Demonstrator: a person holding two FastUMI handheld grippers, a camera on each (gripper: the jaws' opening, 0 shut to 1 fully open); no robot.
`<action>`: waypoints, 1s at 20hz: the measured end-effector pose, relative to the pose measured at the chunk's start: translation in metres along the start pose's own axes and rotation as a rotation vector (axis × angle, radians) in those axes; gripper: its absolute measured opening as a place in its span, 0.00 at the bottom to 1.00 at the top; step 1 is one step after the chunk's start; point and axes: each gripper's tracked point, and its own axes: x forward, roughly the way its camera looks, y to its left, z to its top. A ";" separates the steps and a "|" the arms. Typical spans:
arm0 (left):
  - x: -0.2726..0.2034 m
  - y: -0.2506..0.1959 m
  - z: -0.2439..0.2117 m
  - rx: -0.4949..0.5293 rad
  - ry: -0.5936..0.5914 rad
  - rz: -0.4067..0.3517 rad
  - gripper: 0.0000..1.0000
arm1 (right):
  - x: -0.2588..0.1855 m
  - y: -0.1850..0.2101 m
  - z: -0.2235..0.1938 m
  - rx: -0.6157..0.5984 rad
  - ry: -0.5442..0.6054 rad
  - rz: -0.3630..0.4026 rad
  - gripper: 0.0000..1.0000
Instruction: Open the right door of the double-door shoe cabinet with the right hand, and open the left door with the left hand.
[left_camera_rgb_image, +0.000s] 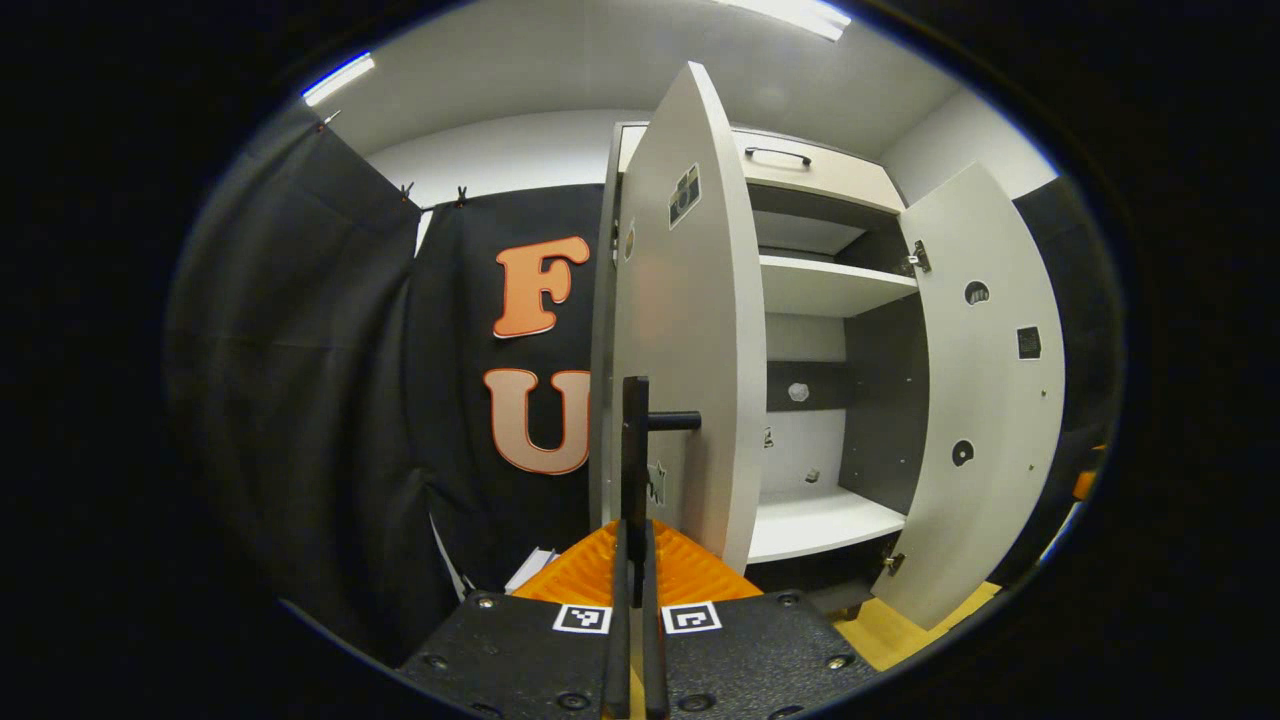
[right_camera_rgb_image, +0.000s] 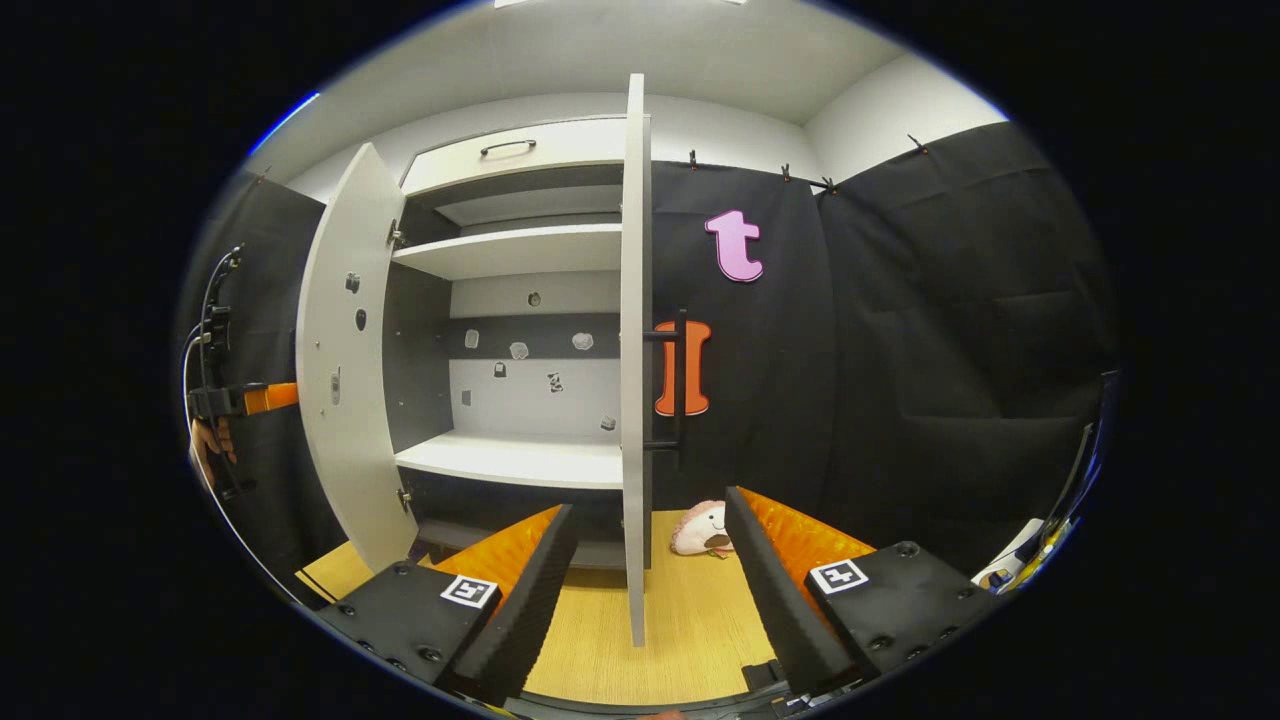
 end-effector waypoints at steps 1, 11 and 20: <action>-0.001 0.004 0.001 -0.009 -0.009 0.000 0.06 | 0.000 0.001 0.000 0.003 -0.001 0.003 0.88; 0.006 0.069 0.000 -0.048 -0.045 0.035 0.02 | 0.001 0.007 0.005 0.016 -0.022 0.023 0.88; -0.035 0.069 0.000 -0.061 -0.044 0.021 0.01 | 0.000 0.009 0.007 -0.001 -0.023 0.030 0.88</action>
